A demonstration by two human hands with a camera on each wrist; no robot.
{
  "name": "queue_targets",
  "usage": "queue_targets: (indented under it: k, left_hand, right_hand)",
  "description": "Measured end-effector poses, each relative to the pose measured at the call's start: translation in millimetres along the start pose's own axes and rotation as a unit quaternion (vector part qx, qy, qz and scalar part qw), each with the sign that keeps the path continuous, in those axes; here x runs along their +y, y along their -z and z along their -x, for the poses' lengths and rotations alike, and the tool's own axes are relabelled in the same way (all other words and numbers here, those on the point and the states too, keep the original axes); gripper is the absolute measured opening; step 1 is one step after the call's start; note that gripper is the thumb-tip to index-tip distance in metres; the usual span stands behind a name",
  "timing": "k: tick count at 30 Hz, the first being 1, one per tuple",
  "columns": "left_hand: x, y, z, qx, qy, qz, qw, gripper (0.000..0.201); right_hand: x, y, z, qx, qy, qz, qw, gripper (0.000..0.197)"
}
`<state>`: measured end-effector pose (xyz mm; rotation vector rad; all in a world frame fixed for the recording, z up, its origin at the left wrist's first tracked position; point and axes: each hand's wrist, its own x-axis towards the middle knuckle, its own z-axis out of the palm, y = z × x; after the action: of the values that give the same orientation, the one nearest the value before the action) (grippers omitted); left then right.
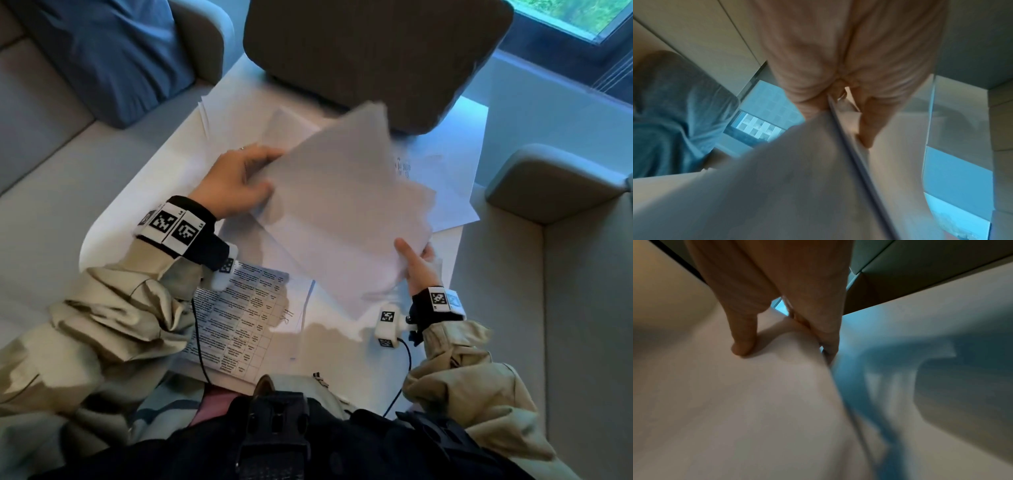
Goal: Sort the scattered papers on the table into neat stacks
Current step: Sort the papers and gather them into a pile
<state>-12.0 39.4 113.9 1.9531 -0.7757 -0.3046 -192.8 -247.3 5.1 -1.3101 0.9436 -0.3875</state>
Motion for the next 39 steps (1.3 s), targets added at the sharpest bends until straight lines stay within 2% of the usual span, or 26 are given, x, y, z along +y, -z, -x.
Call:
queue_targets:
  k: [4,8,9,11,13,14,17,19,22,23,24,25,26,28,30,33,36,39]
  left_hand:
    - [-10,-13,9,0.039,0.077,-0.033,0.996,0.052]
    - [-22,-19,14,0.103,0.112,-0.024,0.988,0.022]
    - [-25,-16,16,0.102,0.114,-0.015,0.988,0.016]
    - [-27,-8,20,0.101,0.114,0.024,0.988,0.02]
    - [-21,1,25,0.098,0.075,0.064,0.99,0.023]
    - [-14,5,27,0.087,0.039,0.072,0.993,0.025]
    - [8,16,31,0.06,-0.045,0.06,0.995,0.025]
    - [15,25,31,0.057,-0.084,0.054,0.993,0.027]
    - [9,44,31,0.093,-0.084,0.062,0.99,0.028]
    - [4,50,32,0.12,-0.073,0.054,0.989,0.031]
    - [-4,56,34,0.149,-0.059,0.029,0.987,0.036]
    - [-11,60,37,0.175,-0.038,-0.01,0.984,0.04]
    - [-20,63,39,0.194,-0.003,-0.054,0.98,0.042]
    - [-37,66,45,0.213,0.108,-0.133,0.962,0.047]
    - [-58,62,53,0.186,0.203,-0.194,0.942,0.054]
    - [-90,54,71,0.114,0.261,-0.247,0.926,0.058]
    - [-120,46,88,0.059,0.33,-0.255,0.907,0.061]
    - [-141,38,102,0.013,0.425,-0.263,0.866,0.058]
  right_hand:
    - [-11,-1,-1,-0.02,0.061,0.066,0.996,0.037]
    - [-20,-7,-9,-0.004,0.103,0.138,0.985,0.049]
    - [-23,-9,-10,0.005,0.101,0.122,0.987,0.055]
    - [-27,-12,-10,0.029,0.09,0.093,0.991,0.071]
    - [-27,-17,-2,0.043,0.059,0.073,0.995,0.096]
    - [-24,-17,-4,0.032,0.039,0.054,0.997,0.103]
    - [-17,-21,0,-0.034,-0.001,0.052,0.998,0.097]
    - [-22,-26,7,-0.07,0.003,0.082,0.994,0.075]
    - [-30,-31,15,-0.103,0.025,0.096,0.99,0.06]
    - [-36,-33,22,-0.107,0.027,0.105,0.988,0.047]
    - [-39,-35,24,-0.111,0.035,0.111,0.987,0.031]
    - [-41,-37,27,-0.124,0.044,0.114,0.985,0.026]
    - [-42,-42,32,-0.137,0.058,0.129,0.98,0.034]
    - [-39,-54,44,-0.138,0.051,0.171,0.974,0.045]
    - [-26,-62,55,-0.16,0.017,0.179,0.971,0.038]
    - [0,-72,74,-0.236,-0.057,0.18,0.953,0.009]
    - [24,-72,91,-0.309,-0.119,0.177,0.927,0.035]
    - [40,-65,95,-0.389,-0.184,0.25,0.867,0.036]
